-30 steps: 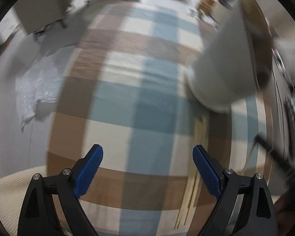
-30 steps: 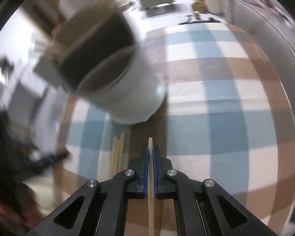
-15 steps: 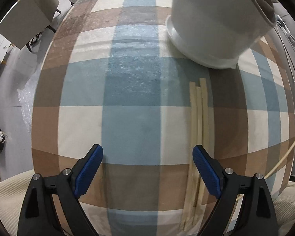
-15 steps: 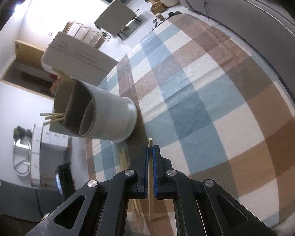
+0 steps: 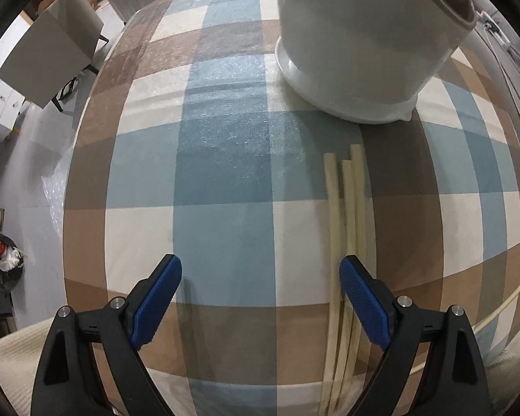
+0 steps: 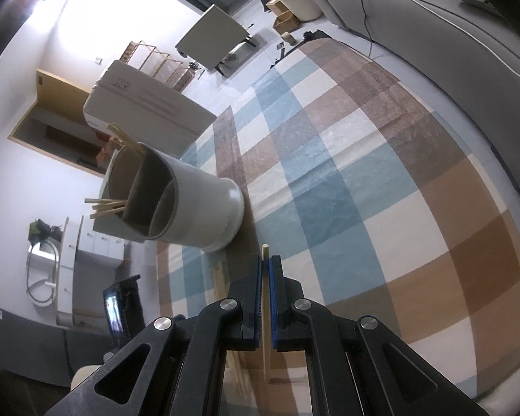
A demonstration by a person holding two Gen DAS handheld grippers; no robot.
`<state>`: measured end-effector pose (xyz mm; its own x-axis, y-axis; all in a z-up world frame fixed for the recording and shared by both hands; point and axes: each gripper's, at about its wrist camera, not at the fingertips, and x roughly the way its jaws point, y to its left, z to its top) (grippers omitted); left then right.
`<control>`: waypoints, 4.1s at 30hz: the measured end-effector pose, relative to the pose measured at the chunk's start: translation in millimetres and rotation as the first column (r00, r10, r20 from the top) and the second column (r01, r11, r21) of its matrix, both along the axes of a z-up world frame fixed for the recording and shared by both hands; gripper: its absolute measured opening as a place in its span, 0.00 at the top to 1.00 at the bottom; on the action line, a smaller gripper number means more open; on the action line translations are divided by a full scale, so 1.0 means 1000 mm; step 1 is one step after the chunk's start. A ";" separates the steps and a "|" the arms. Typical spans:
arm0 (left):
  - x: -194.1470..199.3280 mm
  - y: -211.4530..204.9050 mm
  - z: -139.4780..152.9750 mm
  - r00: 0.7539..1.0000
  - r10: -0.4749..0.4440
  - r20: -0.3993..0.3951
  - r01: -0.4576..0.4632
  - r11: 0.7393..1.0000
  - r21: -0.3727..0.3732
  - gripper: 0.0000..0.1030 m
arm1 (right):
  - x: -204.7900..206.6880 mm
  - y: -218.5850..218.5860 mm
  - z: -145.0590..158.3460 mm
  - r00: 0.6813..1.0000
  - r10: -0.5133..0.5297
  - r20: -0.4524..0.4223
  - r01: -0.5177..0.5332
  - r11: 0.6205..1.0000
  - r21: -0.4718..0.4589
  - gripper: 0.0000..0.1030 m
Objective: Organize utensils
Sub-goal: 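Lift the chopstick with the right gripper while the left gripper grasps another chopstick, then raise both held chopsticks upright and carry them above the white holder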
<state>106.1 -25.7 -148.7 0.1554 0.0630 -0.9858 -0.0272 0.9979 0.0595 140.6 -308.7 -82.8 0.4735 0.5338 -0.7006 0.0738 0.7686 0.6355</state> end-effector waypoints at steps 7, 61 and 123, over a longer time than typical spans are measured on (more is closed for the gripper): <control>0.006 -0.008 0.003 1.000 0.004 0.022 -0.004 1.000 0.000 0.19 | 0.002 -0.005 0.002 1.000 -0.012 0.009 0.012 0.999 0.030 0.97; -0.055 0.018 0.170 0.867 -0.033 0.497 0.165 0.960 -0.224 0.99 | -0.060 0.075 0.087 0.891 0.223 0.395 -0.095 0.943 -0.318 0.97; 0.103 0.050 0.212 0.872 0.014 0.489 0.172 0.927 -0.333 0.99 | 0.140 0.148 0.135 0.857 0.356 0.374 -0.215 0.905 -0.367 0.97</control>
